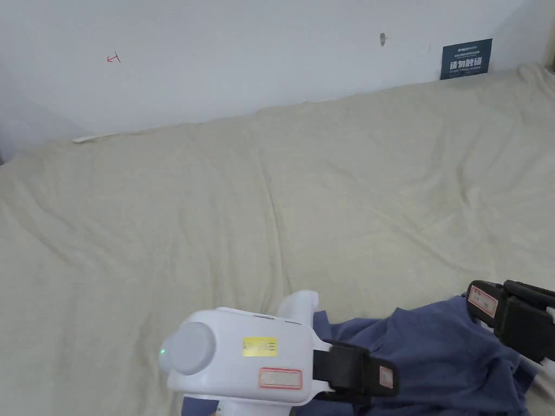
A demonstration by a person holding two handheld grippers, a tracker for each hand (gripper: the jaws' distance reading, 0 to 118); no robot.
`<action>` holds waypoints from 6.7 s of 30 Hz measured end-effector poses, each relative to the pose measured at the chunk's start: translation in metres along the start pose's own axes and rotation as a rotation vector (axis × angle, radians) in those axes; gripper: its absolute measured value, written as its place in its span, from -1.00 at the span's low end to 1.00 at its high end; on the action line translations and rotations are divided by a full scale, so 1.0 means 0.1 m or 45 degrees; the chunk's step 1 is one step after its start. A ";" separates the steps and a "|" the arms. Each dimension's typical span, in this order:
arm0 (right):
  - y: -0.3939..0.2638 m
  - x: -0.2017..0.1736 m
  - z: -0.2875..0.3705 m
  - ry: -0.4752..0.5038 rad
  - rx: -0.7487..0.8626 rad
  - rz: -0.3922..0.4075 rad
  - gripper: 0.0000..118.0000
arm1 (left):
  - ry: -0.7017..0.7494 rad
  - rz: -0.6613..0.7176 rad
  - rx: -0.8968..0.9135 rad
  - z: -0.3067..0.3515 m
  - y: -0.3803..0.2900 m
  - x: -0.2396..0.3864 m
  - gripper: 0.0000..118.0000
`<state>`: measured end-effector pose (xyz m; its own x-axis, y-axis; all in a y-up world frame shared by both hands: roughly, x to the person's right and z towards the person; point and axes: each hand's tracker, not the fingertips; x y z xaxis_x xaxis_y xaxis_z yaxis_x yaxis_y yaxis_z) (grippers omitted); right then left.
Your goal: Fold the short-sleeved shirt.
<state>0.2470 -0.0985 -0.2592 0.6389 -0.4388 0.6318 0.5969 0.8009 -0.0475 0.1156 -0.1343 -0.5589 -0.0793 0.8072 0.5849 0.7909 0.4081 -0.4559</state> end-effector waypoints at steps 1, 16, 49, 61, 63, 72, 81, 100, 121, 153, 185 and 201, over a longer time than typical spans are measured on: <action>0.00 -0.01 0.00 -0.001 0.003 0.002 -1.00 | 0.033 -0.057 0.104 0.16 -0.04 0.08 -0.95; -0.03 -0.43 -0.01 0.023 -0.012 0.099 -1.00 | 0.170 0.447 0.307 1.80 -0.21 -1.54 0.27; 0.02 -0.46 -0.06 0.086 -0.037 0.098 -1.00 | 1.537 -0.090 0.081 1.81 0.06 -0.43 -0.83; 0.04 -0.15 0.05 0.091 -0.004 -0.008 -1.00 | 0.925 -0.062 -0.108 0.25 0.60 0.02 -0.81; 0.04 -0.11 0.08 0.084 0.004 -0.017 -1.00 | 0.652 0.062 -0.161 -0.01 0.65 -0.02 -0.31; 0.05 0.05 0.09 0.073 0.015 -0.059 -1.00 | 0.450 0.195 -0.022 0.18 0.65 0.04 1.00; 0.04 0.08 0.07 0.076 0.014 -0.093 -1.00 | 0.858 -0.237 -0.051 0.06 0.40 0.23 -0.97; 0.32 -0.21 0.26 0.121 0.039 -0.092 -1.00 | 0.683 -0.477 0.646 0.07 -0.15 0.67 -0.97; -0.23 -0.47 0.26 -0.467 0.659 0.346 -1.00 | 1.558 -0.631 1.479 1.08 -0.87 0.67 -0.97; -0.48 -0.45 -1.65 -0.097 -0.983 0.435 -1.00 | 0.698 0.267 0.592 1.49 -0.78 -0.51 -0.97; -0.38 -0.12 -1.44 0.103 -0.819 0.034 -1.00 | 0.235 0.386 0.025 0.71 0.19 -1.31 -0.57; -0.36 -0.64 -1.30 0.029 -0.727 0.213 -1.00 | 0.900 0.286 0.097 2.61 0.06 -1.29 -0.57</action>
<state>0.2478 -0.1519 -0.3990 0.7533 -0.3392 0.5634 0.6497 0.5170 -0.5573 -0.0272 -0.1247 -0.8122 0.5088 0.4184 0.7524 0.6959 0.3148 -0.6455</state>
